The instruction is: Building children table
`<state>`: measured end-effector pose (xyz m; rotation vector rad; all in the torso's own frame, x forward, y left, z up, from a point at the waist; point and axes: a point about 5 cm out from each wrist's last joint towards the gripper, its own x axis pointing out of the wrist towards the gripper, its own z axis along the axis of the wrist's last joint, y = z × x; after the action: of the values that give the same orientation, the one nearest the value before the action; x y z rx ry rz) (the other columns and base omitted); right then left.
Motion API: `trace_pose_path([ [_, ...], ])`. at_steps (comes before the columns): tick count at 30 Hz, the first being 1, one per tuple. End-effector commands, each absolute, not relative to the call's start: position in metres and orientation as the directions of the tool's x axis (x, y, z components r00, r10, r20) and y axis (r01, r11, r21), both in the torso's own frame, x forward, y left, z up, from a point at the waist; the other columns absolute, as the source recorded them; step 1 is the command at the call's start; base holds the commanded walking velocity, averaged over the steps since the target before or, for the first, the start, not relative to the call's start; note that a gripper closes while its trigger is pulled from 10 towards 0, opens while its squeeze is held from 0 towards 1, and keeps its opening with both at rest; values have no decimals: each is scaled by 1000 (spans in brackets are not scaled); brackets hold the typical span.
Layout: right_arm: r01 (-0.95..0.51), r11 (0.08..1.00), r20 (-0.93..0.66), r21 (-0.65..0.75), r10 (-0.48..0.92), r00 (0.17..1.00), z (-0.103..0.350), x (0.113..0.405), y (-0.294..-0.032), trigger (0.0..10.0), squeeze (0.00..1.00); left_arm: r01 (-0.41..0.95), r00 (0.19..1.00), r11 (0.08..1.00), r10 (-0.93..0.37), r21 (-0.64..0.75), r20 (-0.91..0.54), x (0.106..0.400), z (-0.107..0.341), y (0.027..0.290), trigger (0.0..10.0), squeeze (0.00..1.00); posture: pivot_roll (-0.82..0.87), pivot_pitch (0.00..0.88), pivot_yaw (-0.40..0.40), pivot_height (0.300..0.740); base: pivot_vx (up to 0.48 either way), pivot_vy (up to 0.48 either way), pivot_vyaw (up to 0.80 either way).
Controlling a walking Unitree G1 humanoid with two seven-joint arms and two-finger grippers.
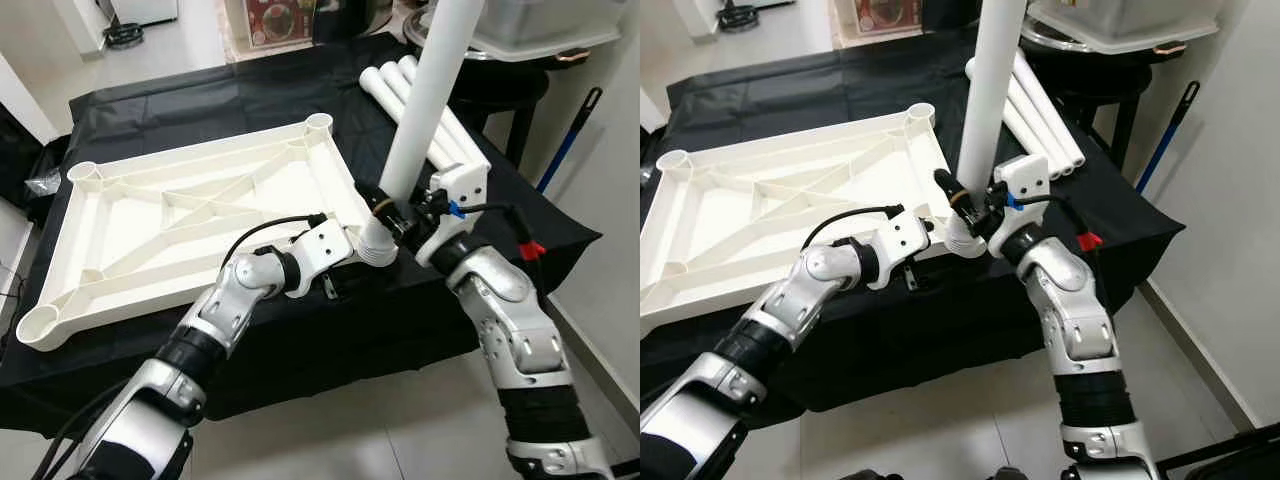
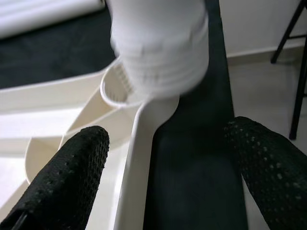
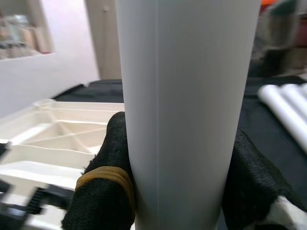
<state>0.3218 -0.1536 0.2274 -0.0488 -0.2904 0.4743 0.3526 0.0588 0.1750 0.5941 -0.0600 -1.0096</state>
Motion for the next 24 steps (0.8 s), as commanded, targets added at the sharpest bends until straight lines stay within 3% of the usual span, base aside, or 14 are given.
trace_pose_path([
  [1,-414,902,273,-121,431,860,232,322,-159,10000,0,770,562,386,-787,508,-253,358,172,72,10000,0,-73,199,65,740,0,0,0],
  [6,-407,905,270,-127,426,863,233,323,-163,10000,0,742,600,409,-759,531,-254,365,173,78,10000,0,-76,196,63,740,0,0,0],
  [7,-413,902,269,-130,433,860,234,323,-161,10000,0,739,612,420,-746,526,-265,368,171,77,0,0,-78,194,61,740,0,0,0],
  [21,-482,864,276,-144,503,819,237,318,-144,10000,0,792,570,400,-755,461,-325,367,158,74,0,0,-77,207,59,740,0,0,0],
  [24,-497,855,277,-148,519,809,239,318,-140,10000,0,790,583,456,-766,410,-271,370,162,81,0,0,-79,205,61,740,0,0,0],
])
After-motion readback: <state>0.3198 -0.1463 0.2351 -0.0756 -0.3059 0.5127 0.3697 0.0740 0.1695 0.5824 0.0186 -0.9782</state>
